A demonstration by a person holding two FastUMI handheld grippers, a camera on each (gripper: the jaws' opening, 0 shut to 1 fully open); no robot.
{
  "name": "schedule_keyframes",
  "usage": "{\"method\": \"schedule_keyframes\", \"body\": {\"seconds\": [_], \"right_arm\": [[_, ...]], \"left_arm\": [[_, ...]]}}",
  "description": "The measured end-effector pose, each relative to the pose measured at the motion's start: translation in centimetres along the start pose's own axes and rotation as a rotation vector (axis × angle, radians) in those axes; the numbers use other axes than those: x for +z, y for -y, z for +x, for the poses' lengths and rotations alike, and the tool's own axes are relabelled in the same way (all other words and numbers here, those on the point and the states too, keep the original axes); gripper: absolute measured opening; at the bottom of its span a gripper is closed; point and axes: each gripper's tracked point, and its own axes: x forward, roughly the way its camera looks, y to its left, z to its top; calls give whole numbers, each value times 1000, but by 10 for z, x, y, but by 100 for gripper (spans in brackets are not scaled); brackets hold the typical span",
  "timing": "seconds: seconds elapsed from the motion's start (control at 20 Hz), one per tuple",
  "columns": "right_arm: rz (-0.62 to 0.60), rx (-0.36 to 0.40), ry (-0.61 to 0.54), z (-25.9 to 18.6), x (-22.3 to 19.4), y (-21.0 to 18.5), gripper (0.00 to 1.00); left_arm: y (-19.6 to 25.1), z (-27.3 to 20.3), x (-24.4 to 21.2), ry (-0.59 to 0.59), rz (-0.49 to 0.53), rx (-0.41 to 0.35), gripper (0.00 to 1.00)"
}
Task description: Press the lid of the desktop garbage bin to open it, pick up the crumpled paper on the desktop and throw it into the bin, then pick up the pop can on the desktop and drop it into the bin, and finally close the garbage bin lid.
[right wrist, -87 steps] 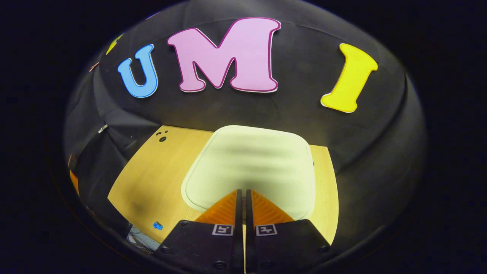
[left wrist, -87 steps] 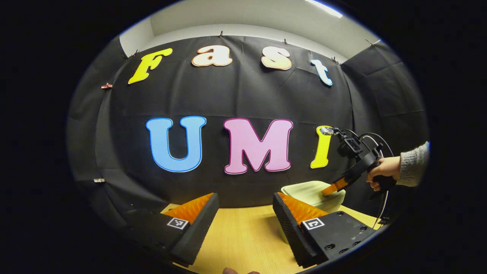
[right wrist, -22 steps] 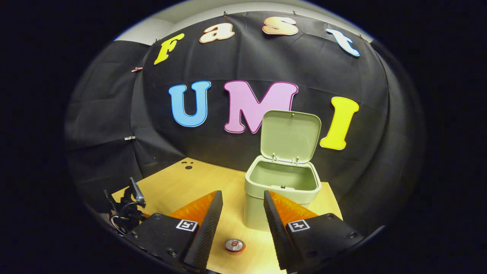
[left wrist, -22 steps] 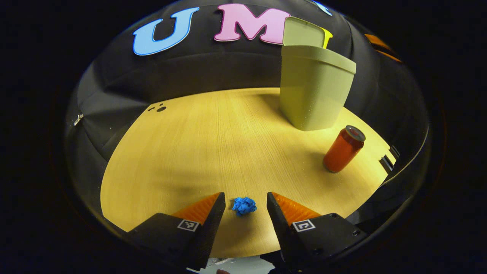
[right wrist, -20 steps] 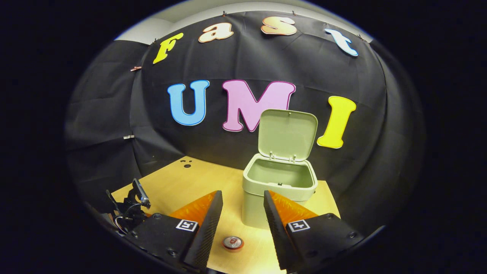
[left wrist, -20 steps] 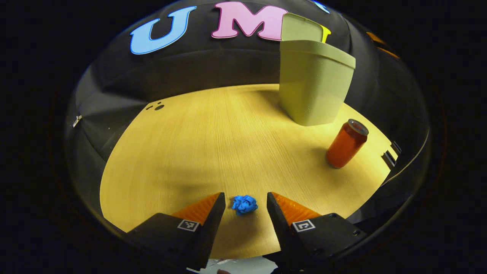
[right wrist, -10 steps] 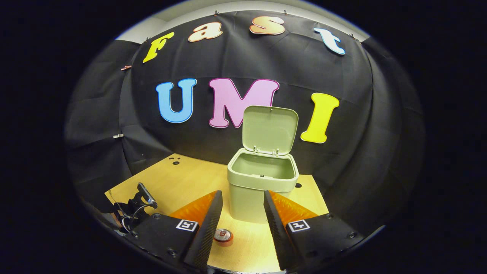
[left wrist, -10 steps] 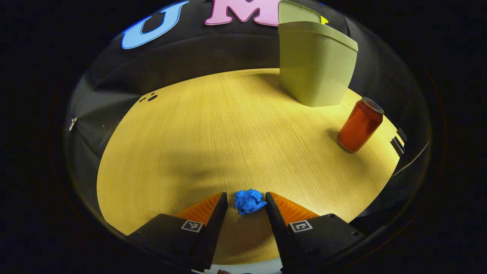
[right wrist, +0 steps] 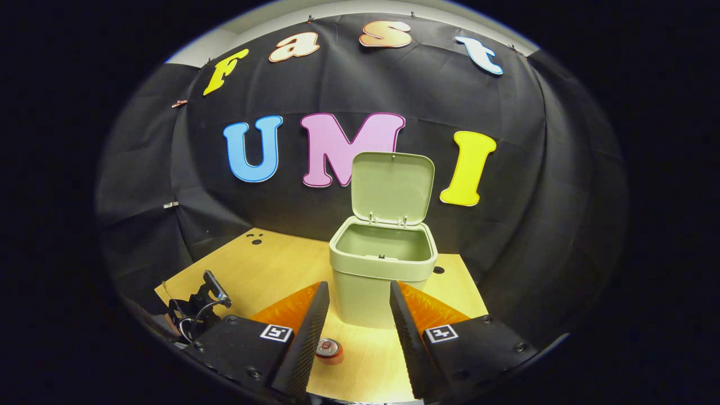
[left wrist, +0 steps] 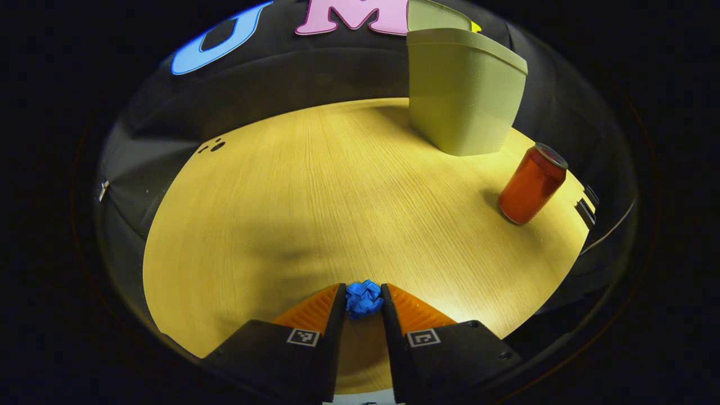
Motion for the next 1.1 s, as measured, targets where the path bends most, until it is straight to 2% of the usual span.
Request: {"method": "schedule_keyframes", "body": {"seconds": [0.15, 0.5, 0.55, 0.6, 0.8, 0.85, 0.9, 1.1], "right_arm": [[0, 16, -4, 4, -3, -4, 70], [14, 57, -14, 12, -10, -13, 70], [15, 62, -15, 13, -11, -14, 71], [17, 71, -18, 14, -13, -16, 71], [22, 105, -36, 16, -21, -23, 72], [23, 111, -42, 17, -24, -23, 73], [24, 117, -48, 18, -27, -25, 74], [17, 141, -64, 17, -34, -31, 83]], "left_arm": [[0, -18, 31, 71, -20, -6, 42], [6, -72, 139, 288, -88, -56, 42], [8, -79, 155, 321, -89, -60, 46], [9, -88, 172, 354, -88, -65, 42], [21, -116, 236, 481, -82, -85, 42], [26, -122, 252, 513, -82, -95, 46], [29, -129, 270, 547, -83, -106, 42], [44, -153, 329, 661, -98, -158, 41]]}}
